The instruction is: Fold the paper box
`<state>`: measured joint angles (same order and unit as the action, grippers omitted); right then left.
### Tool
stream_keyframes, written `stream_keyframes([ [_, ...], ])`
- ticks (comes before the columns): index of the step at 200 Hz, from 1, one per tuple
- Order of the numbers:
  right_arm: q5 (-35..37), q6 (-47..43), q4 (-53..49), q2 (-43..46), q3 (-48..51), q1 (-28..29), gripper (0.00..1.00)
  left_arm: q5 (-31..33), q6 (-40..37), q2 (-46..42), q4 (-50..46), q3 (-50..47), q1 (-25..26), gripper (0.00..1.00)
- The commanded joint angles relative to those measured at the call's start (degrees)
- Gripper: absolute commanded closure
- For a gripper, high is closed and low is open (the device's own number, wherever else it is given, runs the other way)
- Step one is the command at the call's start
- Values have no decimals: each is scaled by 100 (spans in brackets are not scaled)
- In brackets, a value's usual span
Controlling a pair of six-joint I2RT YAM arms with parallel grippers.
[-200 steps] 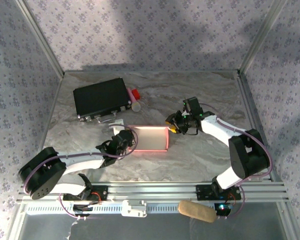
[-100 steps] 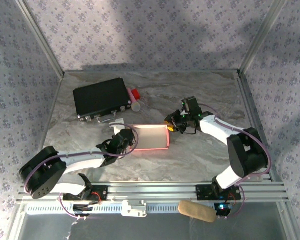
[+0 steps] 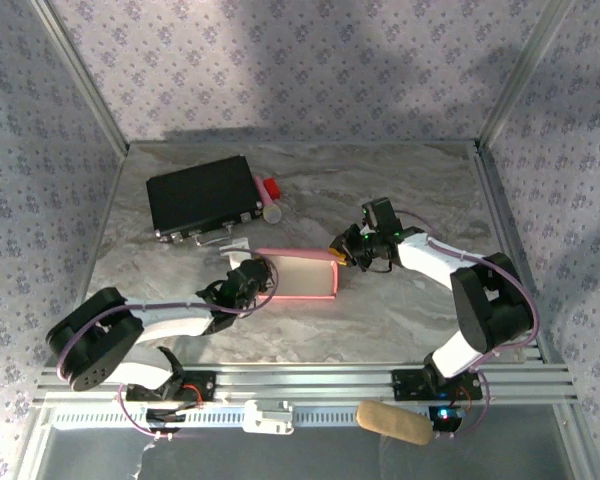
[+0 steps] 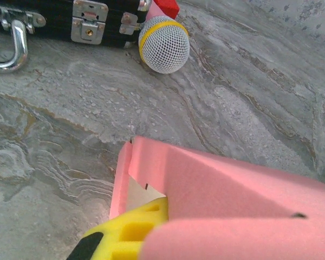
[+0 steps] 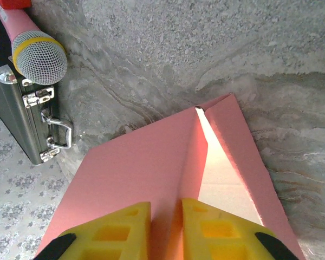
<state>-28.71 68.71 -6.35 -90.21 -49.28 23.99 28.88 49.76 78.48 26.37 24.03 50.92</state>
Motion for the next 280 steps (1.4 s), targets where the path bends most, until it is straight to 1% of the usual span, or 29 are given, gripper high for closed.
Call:
stream_keyframes([
  [1,-43,-214,170,-67,153,165,81,-651,216,207,-224,-134,117,100],
  [48,173,-512,143,47,293,224,80,-444,320,300,-217,-275,297,100],
  [63,235,-584,106,123,277,251,79,-316,281,267,-508,-152,353,100],
  [79,426,-677,-169,275,176,291,79,-153,306,230,-902,13,393,100],
  [95,576,-806,-513,331,21,323,79,-158,337,205,-1134,112,402,100],
  [103,626,-895,-670,307,-66,333,80,-201,382,190,-1239,153,397,94],
  [112,659,-967,-775,277,-123,351,80,-241,449,135,-1399,197,399,84],
  [118,672,-1000,-807,256,-143,365,81,-260,502,79,-1510,223,414,77],
  [129,686,-1039,-829,209,-137,383,81,-294,651,-41,-1762,251,440,61],
  [138,713,-1067,-850,167,-130,396,81,-295,746,-175,-1947,242,467,51],
  [155,739,-1060,-786,110,-60,402,82,-420,859,-513,-2169,159,505,37],
  [171,778,-1044,-736,73,-21,412,82,-717,876,-816,-2294,85,511,29],
  [182,804,-1035,-720,46,-21,422,82,-920,887,-1017,-2458,75,507,25],
  [198,841,-1044,-727,-10,-56,435,82,-1235,902,-1253,-2738,84,516,23],
  [230,872,-1036,-719,-111,-122,490,83,-1698,1017,-1865,-3122,-55,516,22],
  [249,925,-1037,-756,-122,-152,505,84,-1946,1058,-2272,-3584,-8,516,22],
  [260,959,-1059,-802,-121,-169,510,84,-2032,1110,-2560,-3939,88,552,22],
  [280,989,-1104,-857,-125,-221,515,84,-1921,1194,-3159,-4736,357,711,23],
])
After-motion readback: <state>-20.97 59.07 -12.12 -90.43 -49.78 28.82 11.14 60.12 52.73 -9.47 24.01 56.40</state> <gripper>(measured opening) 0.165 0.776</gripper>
